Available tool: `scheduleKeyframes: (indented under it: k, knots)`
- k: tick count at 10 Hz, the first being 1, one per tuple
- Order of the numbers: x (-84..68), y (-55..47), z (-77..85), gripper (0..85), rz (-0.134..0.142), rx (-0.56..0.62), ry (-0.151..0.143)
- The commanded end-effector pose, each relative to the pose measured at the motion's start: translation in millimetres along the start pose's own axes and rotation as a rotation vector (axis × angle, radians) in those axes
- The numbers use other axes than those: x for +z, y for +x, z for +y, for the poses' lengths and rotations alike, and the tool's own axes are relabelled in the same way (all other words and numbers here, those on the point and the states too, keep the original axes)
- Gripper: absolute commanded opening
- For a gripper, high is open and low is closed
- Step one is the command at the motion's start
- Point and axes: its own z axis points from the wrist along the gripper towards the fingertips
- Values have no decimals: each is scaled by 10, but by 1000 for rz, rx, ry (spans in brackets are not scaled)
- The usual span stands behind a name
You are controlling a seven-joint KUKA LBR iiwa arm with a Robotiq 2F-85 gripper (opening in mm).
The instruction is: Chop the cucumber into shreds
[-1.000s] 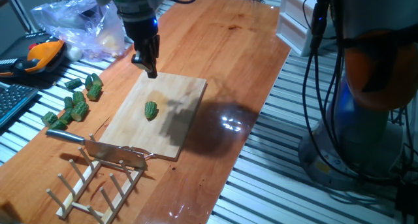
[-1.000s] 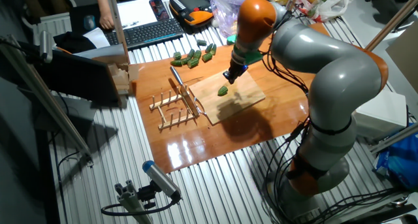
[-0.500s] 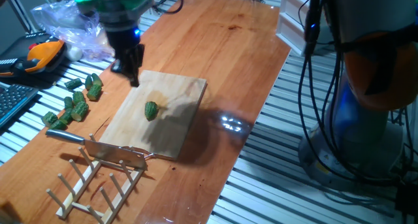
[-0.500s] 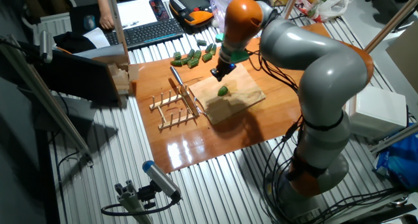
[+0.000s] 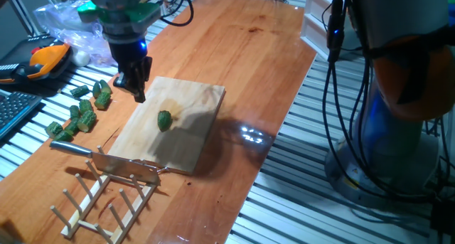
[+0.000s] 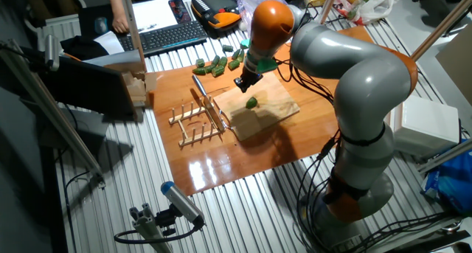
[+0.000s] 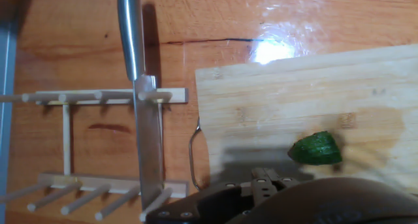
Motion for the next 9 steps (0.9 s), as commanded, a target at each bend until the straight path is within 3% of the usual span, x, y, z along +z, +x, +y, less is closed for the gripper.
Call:
scheduleKeyframes:
  k: [1, 3, 5, 7, 9]
  knots:
    - [0, 0, -1, 0, -1, -33, 27]
    - [0, 0, -1, 0, -14, -105, 64]
    - [0, 0, -1, 0, 0, -154, 60]
    - [0, 0, -1, 0, -9, -130, 57]
    - [0, 0, -1, 0, -1, -70, 20]
